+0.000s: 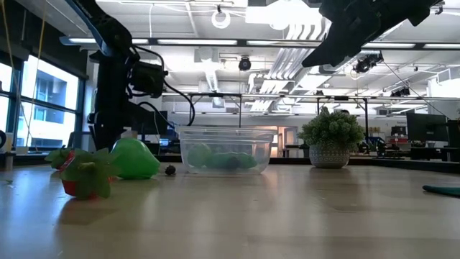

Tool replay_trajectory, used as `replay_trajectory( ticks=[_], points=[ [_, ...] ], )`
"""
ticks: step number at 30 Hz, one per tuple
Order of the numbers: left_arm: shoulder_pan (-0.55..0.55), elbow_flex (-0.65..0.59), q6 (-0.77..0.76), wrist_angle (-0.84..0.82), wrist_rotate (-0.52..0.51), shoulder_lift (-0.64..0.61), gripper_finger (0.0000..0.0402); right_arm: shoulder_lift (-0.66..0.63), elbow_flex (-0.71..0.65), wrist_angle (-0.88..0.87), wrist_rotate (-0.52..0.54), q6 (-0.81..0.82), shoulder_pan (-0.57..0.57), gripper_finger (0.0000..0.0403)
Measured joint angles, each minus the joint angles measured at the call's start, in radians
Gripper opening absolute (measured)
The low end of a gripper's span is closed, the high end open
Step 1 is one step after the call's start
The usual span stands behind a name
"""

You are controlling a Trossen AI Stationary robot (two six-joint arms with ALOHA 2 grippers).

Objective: Pick and placing Produce into tupperware
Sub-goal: Put the red cherry into the transparent bin

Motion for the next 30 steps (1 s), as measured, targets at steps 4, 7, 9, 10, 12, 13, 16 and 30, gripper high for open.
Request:
replay_trajectory(
  ticks=[4, 7, 9, 10, 12, 13, 16, 30],
  points=[
    [0.000, -0.024, -0.003, 0.026, 0.002, 0.000, 0.0216, 0.000, 0.000, 0.000, 0.000, 0.000, 0.000, 0.0002],
    [0.000, -0.026, -0.005, 0.027, 0.003, 0.000, 0.0216, 0.000, 0.000, 0.000, 0.000, 0.000, 0.000, 0.0002],
    [0.000, -0.026, -0.005, 0.024, 0.003, 0.000, 0.0216, 0.000, 0.000, 0.000, 0.000, 0.000, 0.000, 0.0002],
    [0.000, -0.026, -0.005, 0.025, 0.003, 0.000, 0.0216, 0.000, 0.000, 0.000, 0.000, 0.000, 0.000, 0.0002],
    [0.000, -0.026, -0.005, 0.025, 0.003, 0.000, 0.0216, 0.000, 0.000, 0.000, 0.000, 0.000, 0.000, 0.0002],
    [0.000, -0.026, -0.006, 0.025, 0.003, 0.000, 0.0216, 0.000, 0.000, 0.000, 0.000, 0.000, 0.000, 0.0002],
    [0.000, -0.026, -0.009, 0.025, 0.003, 0.000, 0.0216, 0.000, 0.000, 0.000, 0.000, 0.000, 0.000, 0.0002],
    [-0.013, -0.026, -0.008, 0.053, 0.010, 0.000, 0.0128, 0.000, 0.000, 0.000, 0.000, 0.000, 0.000, 0.0002]
  ],
)
